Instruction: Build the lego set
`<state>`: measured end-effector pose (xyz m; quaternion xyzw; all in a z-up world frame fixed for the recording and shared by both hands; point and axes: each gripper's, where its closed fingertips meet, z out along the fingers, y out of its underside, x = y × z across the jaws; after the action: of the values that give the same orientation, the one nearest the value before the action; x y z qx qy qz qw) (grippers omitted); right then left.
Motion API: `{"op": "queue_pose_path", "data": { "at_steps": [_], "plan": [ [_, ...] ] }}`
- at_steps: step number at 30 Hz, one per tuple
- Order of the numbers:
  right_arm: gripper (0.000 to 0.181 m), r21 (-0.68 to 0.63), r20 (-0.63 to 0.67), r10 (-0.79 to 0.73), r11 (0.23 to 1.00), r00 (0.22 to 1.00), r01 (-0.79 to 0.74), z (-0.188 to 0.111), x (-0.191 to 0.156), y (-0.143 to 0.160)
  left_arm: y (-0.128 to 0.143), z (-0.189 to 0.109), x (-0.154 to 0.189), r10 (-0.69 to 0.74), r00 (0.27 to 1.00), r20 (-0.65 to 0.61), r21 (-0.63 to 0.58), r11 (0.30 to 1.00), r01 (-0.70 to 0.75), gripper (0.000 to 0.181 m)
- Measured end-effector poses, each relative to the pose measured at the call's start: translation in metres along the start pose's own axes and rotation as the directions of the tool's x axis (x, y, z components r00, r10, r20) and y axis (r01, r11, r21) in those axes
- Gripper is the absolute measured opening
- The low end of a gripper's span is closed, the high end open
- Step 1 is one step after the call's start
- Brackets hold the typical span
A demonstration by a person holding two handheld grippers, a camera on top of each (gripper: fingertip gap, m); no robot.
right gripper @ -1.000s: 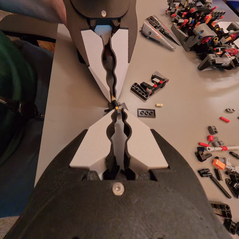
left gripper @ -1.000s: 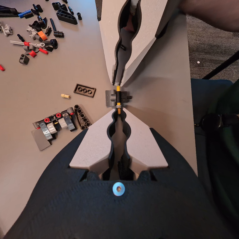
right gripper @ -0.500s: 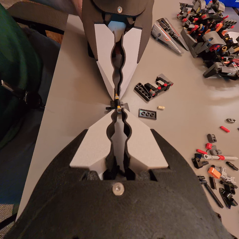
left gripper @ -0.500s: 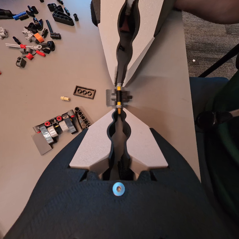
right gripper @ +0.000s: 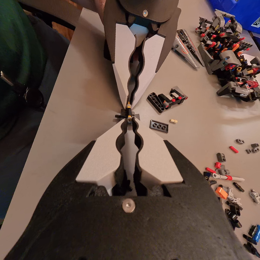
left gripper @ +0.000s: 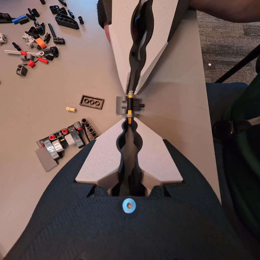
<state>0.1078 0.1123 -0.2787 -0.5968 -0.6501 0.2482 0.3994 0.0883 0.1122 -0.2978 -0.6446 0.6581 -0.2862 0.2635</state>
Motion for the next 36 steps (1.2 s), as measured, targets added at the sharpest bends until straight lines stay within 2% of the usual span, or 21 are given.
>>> {"op": "queue_pose_path", "data": {
  "at_steps": [12, 36],
  "plan": [
    [0.008, -0.041, -0.010, -0.012, 0.999, 1.000, 0.011, 0.0029, 0.0004, 0.0063, -0.0004, 0.0006, -0.0003, 0.006, 1.000, -0.010, 0.001, 1.000, -0.006, 0.002],
    [0.005, -0.032, -0.034, -0.010, 0.999, 0.999, 0.009, -0.0006, 0.0012, 0.0058, -0.0022, 0.0024, -0.0010, 0.018, 1.000, 0.009, -0.004, 1.000, -0.018, 0.002]
  ]
}}
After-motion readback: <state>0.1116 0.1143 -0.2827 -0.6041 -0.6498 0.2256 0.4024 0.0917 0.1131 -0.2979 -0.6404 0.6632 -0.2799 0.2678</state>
